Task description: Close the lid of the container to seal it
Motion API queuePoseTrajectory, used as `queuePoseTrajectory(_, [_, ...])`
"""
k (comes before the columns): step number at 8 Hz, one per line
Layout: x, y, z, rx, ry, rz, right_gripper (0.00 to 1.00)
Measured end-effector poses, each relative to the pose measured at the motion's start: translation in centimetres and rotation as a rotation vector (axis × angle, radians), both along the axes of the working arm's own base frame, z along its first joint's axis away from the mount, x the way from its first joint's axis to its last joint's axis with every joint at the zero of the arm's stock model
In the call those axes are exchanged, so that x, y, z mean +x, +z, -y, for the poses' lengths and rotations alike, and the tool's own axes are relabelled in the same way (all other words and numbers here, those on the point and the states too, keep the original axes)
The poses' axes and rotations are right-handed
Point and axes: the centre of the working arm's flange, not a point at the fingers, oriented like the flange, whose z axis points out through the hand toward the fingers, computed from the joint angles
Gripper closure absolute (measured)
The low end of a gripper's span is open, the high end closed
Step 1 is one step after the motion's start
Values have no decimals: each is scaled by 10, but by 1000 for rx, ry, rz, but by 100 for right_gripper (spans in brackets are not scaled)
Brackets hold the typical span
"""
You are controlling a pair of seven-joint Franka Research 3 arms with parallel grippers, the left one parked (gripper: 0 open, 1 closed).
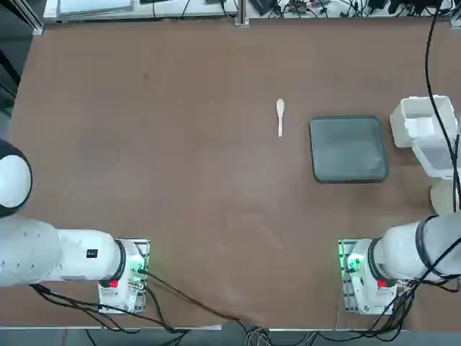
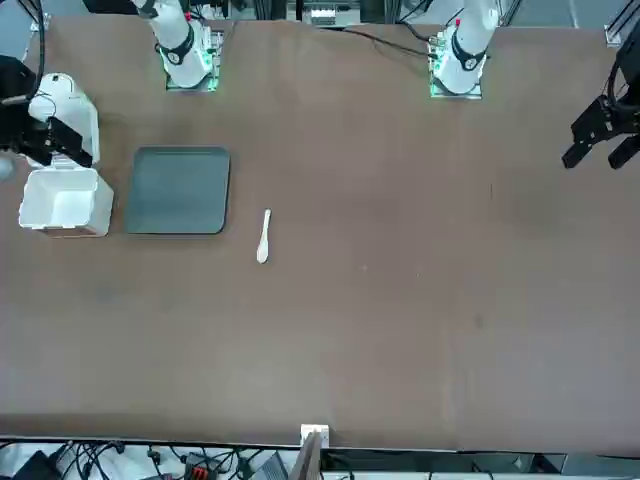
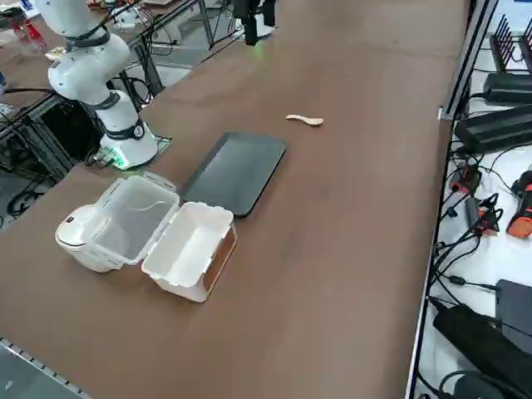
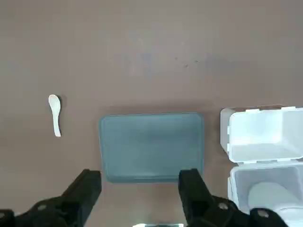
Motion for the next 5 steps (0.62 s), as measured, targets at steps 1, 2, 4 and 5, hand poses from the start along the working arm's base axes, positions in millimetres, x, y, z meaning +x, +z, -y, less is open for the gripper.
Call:
queuePoseTrajectory(1, [0, 0, 0, 0, 0, 0, 0])
queuePoseTrajectory(2, [0, 0, 0, 0, 0, 0, 0])
queuePoseTrajectory(4, [0, -4, 1, -1, -1, -12, 0])
queuePoseTrajectory(5, [0, -11, 1, -10, -2, -32, 0])
